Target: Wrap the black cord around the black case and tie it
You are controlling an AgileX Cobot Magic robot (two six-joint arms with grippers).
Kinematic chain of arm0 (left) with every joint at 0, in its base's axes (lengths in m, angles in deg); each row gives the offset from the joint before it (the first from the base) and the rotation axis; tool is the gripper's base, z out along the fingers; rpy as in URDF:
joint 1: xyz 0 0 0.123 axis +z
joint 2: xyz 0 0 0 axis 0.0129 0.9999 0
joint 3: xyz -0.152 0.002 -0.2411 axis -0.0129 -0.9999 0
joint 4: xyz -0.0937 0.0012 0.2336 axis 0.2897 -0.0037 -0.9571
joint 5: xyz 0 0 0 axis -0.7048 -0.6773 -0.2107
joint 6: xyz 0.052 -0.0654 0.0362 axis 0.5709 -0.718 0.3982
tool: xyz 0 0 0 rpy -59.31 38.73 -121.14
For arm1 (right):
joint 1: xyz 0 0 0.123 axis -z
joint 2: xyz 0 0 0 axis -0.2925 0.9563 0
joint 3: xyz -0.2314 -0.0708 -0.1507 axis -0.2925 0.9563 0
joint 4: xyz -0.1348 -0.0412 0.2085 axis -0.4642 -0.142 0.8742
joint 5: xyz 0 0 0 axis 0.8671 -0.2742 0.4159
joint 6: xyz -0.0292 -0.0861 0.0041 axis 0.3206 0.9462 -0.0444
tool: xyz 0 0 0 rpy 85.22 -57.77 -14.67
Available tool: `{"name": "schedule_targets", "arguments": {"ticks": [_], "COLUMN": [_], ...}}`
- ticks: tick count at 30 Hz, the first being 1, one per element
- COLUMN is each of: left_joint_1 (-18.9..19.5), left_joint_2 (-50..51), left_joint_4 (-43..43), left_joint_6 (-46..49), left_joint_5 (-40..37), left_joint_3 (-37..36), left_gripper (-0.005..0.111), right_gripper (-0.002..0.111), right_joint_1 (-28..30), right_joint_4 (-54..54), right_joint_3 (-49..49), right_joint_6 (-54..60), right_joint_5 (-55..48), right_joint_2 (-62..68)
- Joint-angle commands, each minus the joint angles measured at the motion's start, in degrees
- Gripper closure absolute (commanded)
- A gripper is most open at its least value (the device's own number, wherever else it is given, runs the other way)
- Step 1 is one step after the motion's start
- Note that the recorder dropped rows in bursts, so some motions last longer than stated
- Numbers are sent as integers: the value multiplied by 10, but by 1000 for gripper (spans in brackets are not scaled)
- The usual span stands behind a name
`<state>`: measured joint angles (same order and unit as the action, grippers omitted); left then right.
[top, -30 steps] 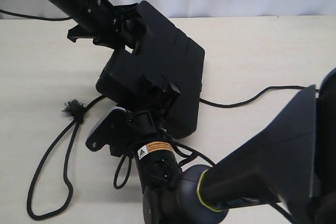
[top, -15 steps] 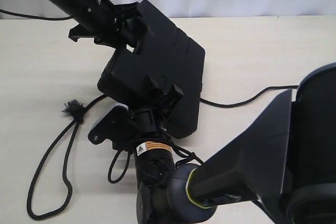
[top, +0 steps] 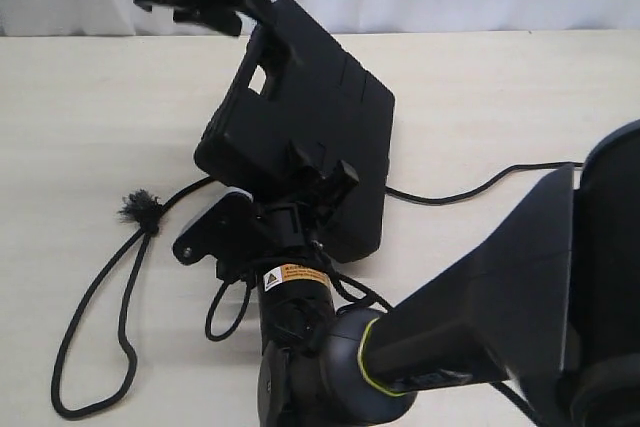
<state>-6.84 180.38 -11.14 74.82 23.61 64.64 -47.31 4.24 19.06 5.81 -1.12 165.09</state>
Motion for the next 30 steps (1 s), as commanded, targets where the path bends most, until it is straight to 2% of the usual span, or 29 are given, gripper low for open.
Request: {"name": "schedule_targets", "arguments": {"ticks": [1, 6, 8, 11, 14, 21, 26, 30], "left_joint_1": [25, 39, 38, 33, 22, 16, 16, 16], "left_joint_2": [-23, -48, -49, -48, -43, -44, -44, -44], "left_joint_4": [-41, -194, -233, -220, -219, -231, -248, -311], "left_joint_6": [33, 36, 64, 141, 200, 335, 466, 545], "left_joint_5": [-39, -86, -113, -158, -159, -159, -159, -152], "left_joint_3": [59, 73, 73, 63, 46, -63, -139, -194], "left_gripper": [57, 57, 57, 57, 57, 57, 57, 57], "right_gripper": [104, 104, 104, 104, 104, 104, 104, 104], "right_joint_1": [2, 4, 9, 10, 11, 59, 85, 85], "right_joint_4": [22, -1, -34, -89, -100, -98, -112, -114], "right_joint_3": [16, 73, 105, 144, 167, 170, 170, 170], "right_joint_6": [-34, -112, -151, -203, -208, -198, -197, -197], "right_joint_5": [-1, -1, -1, -1, -1, -44, -63, -63], "right_joint_2": [-30, -79, -98, -125, -147, -163, -163, -163]}}
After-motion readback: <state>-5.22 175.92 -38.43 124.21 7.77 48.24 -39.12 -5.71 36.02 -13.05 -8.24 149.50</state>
